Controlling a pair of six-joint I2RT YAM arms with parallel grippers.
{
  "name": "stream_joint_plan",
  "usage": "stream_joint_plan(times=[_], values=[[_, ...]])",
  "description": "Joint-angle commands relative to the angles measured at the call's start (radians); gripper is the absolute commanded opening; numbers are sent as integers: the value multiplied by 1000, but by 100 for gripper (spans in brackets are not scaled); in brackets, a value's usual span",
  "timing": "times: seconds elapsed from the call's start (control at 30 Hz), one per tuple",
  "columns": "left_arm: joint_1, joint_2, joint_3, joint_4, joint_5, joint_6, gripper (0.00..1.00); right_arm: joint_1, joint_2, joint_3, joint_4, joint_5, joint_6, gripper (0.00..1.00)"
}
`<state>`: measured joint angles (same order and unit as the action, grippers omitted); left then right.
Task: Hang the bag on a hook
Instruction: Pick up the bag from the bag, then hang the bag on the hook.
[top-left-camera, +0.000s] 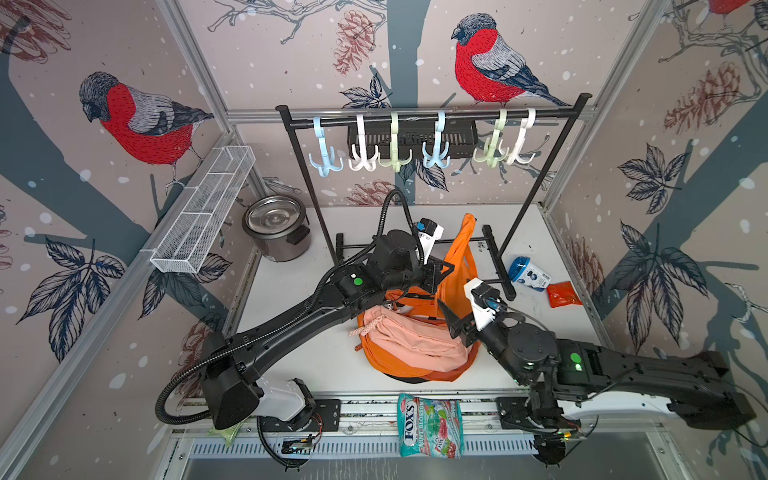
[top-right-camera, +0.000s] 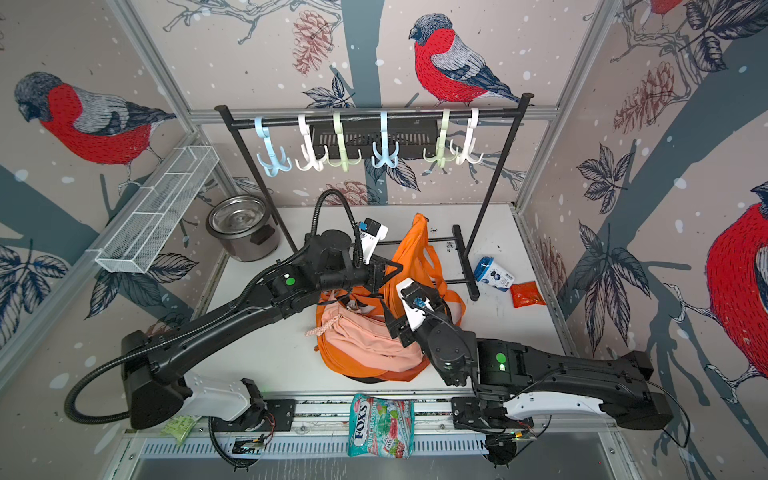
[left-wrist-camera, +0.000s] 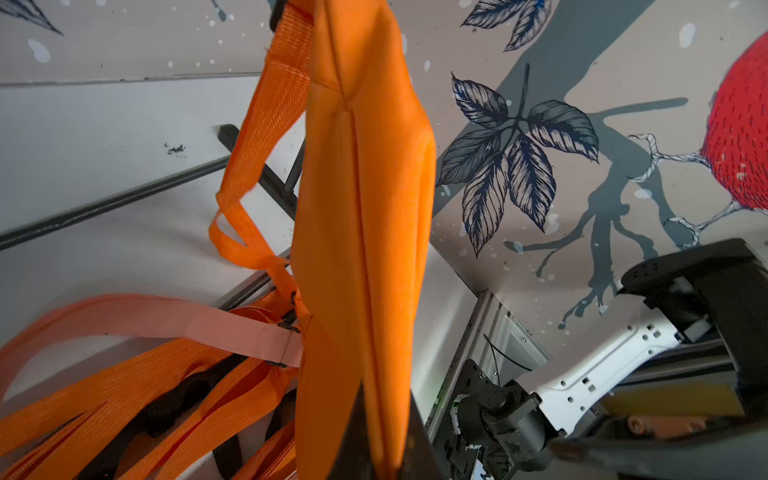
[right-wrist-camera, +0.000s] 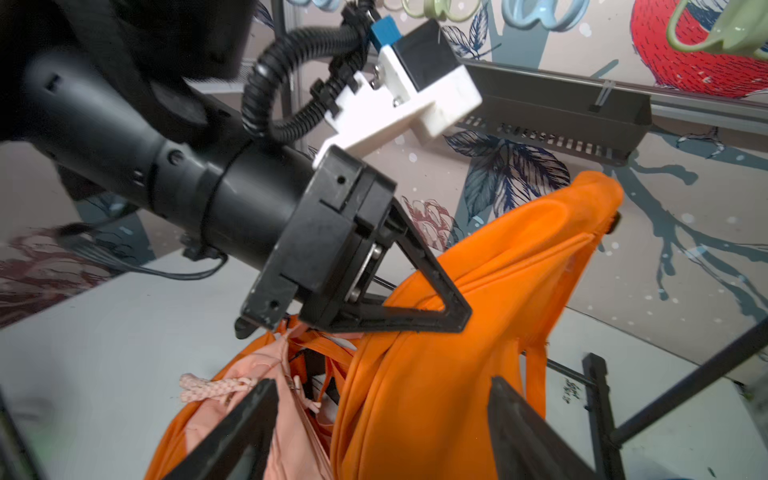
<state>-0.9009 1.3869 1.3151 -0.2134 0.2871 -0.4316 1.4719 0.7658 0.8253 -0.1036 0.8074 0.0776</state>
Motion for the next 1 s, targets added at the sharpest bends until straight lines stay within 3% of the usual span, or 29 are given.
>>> stream_joint_plan(times=[0.0,0.1,0.3,0.5,0.6,0.8,0.87,0.97], values=[[2,-16,57,-103,42,191,0,4,-66,11,37,-121,-10,89],[12,-44,65,-148,33,251,0,2,-128,6,42,-109,-32,95],[53,-115,85,-250,50,320,0,-18,-218,9,18,-40,-48,97],[56,-178,120,-352,59,392,0,-152,-200,41,-60,-56,-20,100],[58,-199,142,-415,37,423,0,-328,-137,71,-129,-200,24,100],[60,-246,176,-501,14,449,0,-718,-102,14,-68,-660,73,100],[60,-262,180,-518,15,453,0,-799,-96,-2,-39,-808,68,100],[60,-280,180,-538,9,456,0,-830,-86,-21,-11,-943,51,100]])
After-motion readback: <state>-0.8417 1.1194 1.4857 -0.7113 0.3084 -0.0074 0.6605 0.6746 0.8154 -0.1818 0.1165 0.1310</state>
